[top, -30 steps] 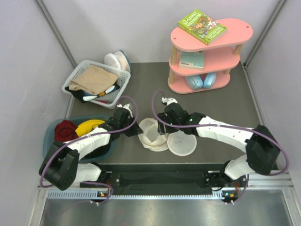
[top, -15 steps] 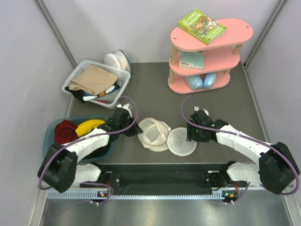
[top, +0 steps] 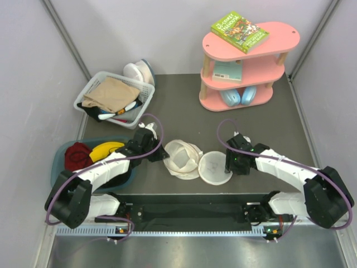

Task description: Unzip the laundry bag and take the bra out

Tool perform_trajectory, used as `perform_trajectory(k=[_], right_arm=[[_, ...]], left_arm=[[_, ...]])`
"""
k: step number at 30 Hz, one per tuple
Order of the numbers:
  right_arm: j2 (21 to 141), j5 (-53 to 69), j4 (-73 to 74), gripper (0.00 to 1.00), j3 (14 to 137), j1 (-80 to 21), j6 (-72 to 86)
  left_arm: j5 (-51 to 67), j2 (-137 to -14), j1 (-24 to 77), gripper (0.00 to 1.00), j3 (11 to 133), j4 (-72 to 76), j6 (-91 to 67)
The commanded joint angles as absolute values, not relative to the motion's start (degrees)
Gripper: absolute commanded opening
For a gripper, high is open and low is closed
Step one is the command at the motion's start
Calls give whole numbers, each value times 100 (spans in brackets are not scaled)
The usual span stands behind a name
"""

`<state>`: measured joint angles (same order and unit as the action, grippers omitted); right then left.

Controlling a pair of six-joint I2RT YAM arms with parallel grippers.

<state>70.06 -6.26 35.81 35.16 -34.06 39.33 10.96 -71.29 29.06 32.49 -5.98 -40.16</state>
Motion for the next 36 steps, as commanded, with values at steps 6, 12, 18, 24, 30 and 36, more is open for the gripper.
perform_trajectory(k=[6,12,18,24,30,36], right_arm=[[7321,-659,3384,37,3358,-3296,4061],[7286,-991,3629,0,3664,-3156,3807],[7023,-1992,4648,0,4788,-2656,3157],[6969,-2908,5449,0,5967,-2417,2682],[7198,-2927,5432,0,6495,-2426,2505],[7558,-2952,5414,0,6845,-2653,2549]], left_arm=[[1090,-6996,2927,0,3419,-457,-3832],[941,-6908,2927,0,3489,-597,-3806],[581,-6794,2936,0,3814,-844,-3648],[667,-6960,2936,0,4016,-555,-3691],[984,-7689,3014,0,4122,263,-3928],[975,-8437,3181,0,4429,536,-3955]])
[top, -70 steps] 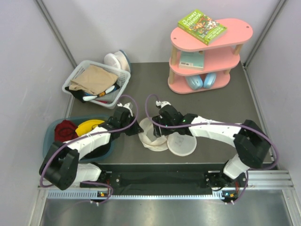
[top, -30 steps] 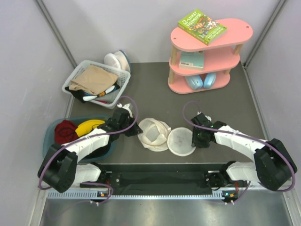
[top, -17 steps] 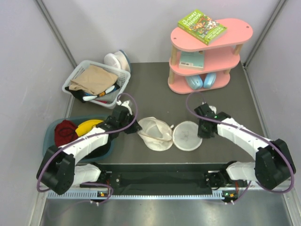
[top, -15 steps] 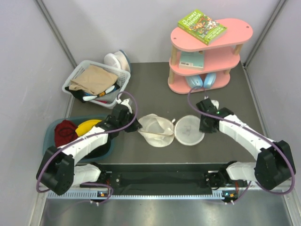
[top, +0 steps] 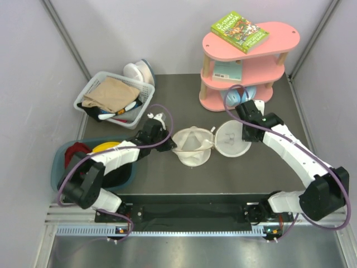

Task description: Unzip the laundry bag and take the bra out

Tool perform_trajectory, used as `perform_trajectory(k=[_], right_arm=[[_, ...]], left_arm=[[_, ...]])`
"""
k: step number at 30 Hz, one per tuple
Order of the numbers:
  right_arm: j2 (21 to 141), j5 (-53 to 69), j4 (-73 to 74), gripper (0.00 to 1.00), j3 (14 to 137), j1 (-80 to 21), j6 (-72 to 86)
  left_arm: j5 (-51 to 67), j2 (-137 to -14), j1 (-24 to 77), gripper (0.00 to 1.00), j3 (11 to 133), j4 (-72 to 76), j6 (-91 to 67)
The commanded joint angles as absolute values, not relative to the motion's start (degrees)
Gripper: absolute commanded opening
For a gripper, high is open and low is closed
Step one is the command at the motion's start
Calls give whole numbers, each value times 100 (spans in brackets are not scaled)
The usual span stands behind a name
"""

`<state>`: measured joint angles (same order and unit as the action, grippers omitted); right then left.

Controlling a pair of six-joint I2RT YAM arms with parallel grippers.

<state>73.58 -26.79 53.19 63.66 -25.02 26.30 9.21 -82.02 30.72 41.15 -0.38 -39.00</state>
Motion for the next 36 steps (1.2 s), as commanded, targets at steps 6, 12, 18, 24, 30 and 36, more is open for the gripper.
perform_trajectory(k=[6,12,18,24,30,36], right_arm=[[8199,-3514,5756,0,7461,-3215,2742],[8648,-3595,5792,0,7743,-3603,2891],[8877,-3210,5433,0,7936,-3981,2953],[9105,-2498,4896,0,7980,-4297,3058],[9307,-2180,4571,0,7954,-4482,3146],[9308,-1566,3965,0,7638,-4518,3261]], left_arm=[[923,-8920,3339,0,4658,694,-3990],[826,-9097,3419,0,4693,659,-3973],[659,-9167,3559,0,4570,598,-3902],[414,-9255,3647,0,4360,607,-3920],[141,-9220,3700,0,4070,755,-4052],[290,-9307,3718,0,3903,1089,-4209]])
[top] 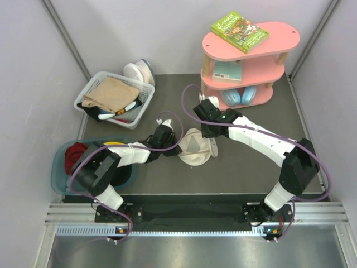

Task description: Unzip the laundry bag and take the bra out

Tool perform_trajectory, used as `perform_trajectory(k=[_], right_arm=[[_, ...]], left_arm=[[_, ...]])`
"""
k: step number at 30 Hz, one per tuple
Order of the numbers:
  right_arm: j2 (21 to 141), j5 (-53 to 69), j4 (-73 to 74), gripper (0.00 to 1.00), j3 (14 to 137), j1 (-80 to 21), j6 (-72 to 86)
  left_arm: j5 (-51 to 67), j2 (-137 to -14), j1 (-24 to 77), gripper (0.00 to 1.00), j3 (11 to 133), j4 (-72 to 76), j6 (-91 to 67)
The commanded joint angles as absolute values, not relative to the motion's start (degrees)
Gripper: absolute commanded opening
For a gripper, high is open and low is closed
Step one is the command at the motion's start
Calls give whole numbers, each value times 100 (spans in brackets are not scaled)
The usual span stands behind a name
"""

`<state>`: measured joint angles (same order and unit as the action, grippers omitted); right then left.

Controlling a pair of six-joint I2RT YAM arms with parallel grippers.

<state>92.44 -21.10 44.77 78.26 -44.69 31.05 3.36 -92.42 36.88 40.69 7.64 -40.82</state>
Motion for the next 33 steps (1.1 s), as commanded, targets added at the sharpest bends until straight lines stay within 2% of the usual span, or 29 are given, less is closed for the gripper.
perform_trajectory(k=[1,8,11,14,15,18,21,24,29,33], right_arm=[[9299,-1486,3868,0,7585,-4518,3278],[9457,-644,3104,0,7234,-4544,3471],[9527,-134,2760,3,7137,-4535,3524],[9501,-35,2733,20,7146,-4483,3525],[9397,-35,2751,31,7137,-4439,3524],[9002,-35,2760,50,6979,-4211,3472],[8528,-96,2751,59,6751,-3956,3428],[8236,-228,2628,60,6417,-3727,3401],[8454,-290,2496,52,6021,-3612,3384],[8824,-26,2102,49,5985,-3726,3384]], left_arm=[[290,-9308,3718,0,3876,1125,-4236],[211,-9124,3727,0,3665,1353,-4447],[246,-9036,3727,0,3542,1520,-4552],[264,-8965,3727,0,3481,1582,-4623],[264,-8956,3727,0,3454,1582,-4632],[246,-8947,3735,0,3454,1573,-4632],[255,-8965,3727,0,3437,1573,-4641],[246,-8956,3727,0,3428,1600,-4658],[264,-8947,3727,0,3454,1600,-4649],[342,-8991,3727,0,3489,1652,-4632]])
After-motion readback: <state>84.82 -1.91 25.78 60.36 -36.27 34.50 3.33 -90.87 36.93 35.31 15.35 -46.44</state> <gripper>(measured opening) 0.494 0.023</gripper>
